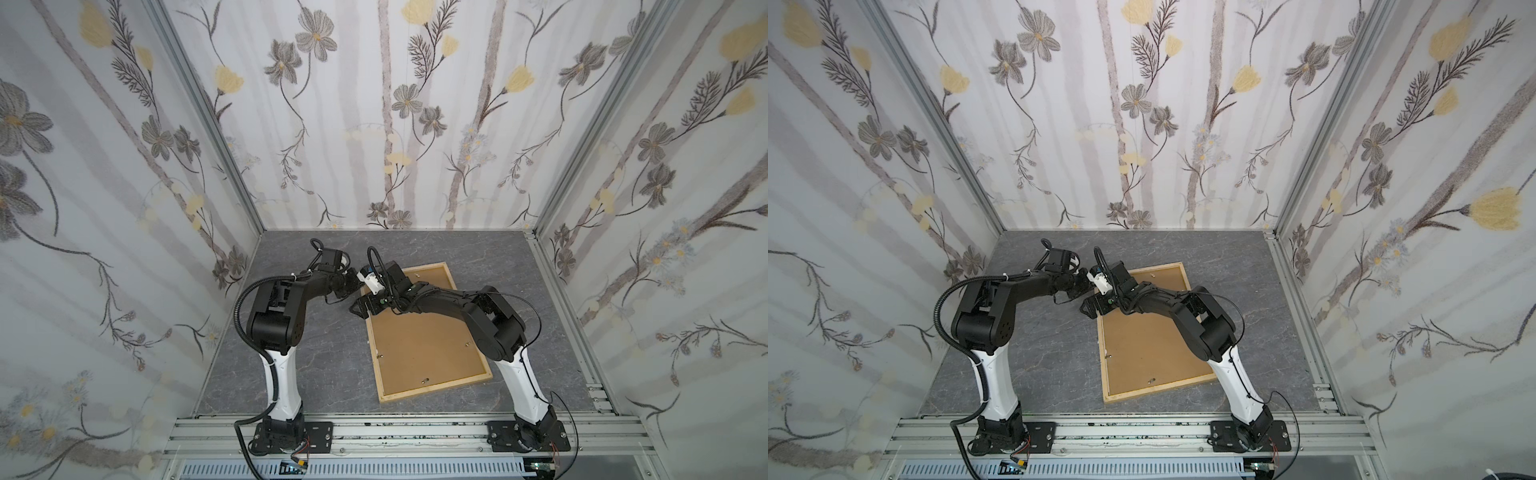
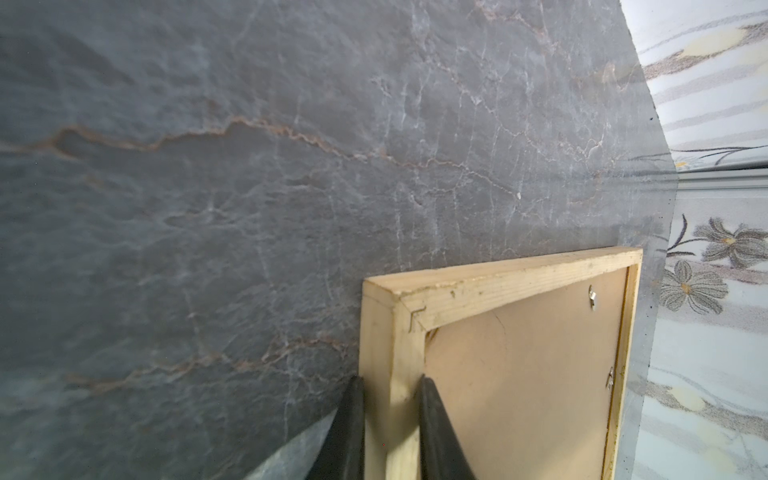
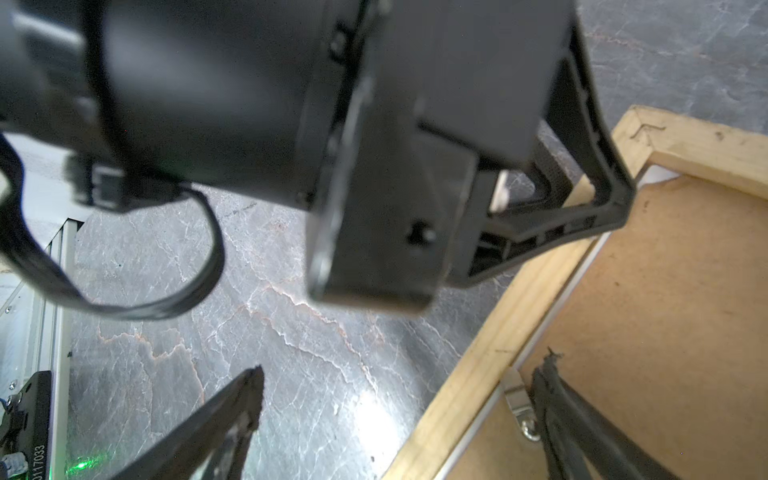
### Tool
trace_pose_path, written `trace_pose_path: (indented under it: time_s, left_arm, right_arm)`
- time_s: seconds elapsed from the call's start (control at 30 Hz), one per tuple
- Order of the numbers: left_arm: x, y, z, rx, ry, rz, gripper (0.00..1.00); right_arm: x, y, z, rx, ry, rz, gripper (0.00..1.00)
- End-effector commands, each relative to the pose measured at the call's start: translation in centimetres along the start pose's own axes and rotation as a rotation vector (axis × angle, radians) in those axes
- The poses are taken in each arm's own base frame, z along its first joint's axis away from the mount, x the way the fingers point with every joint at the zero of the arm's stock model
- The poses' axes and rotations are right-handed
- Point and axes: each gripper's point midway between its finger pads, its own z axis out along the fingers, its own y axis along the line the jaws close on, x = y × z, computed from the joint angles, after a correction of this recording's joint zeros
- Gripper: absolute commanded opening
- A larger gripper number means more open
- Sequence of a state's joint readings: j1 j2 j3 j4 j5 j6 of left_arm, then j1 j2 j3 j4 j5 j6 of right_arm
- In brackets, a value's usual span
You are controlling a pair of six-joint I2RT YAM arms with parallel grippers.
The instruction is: Put the photo into the frame
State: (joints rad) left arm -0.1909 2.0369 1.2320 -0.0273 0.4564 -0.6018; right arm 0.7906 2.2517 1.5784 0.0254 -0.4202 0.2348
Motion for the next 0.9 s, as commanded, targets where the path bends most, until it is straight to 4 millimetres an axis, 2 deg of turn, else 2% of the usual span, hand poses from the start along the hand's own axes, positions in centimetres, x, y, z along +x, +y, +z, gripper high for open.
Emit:
trace_pose_path:
  time_s: [0.0,0.43,0.63,0.8,0.87]
  left_arm:
    - [0.7,0.5,-0.1,-0.021,0.026,-0.027,0.18]
    - [0.6,0.3,-0.1,-0.016,0.026,-0.023,0.17]
    - [0.4,0.2,-0.3,-0.016,0.022,-0.024,0.18]
    - [-0.4,-1.1,-1.2,0.003,0.004,-0.015,0.35]
    - [-1.1,-1.9,-1.9,0.009,-0.012,-0.005,0.49]
  right_arm:
    - [0.9,0.8,0.3,-0.048,0.033,0.008,1.0]
    - [0.7,1.0,0.1,-0.051,0.03,0.003,1.0]
    - [-0.8,1.7,-1.2,-0.05,0.005,-0.01,1.0]
    - [-3.5,3.3,-4.7,-0.03,-0.075,-0.038,1.0]
    - [-4.6,3.7,-6.9,-0.006,-0.118,-0.043,1.0]
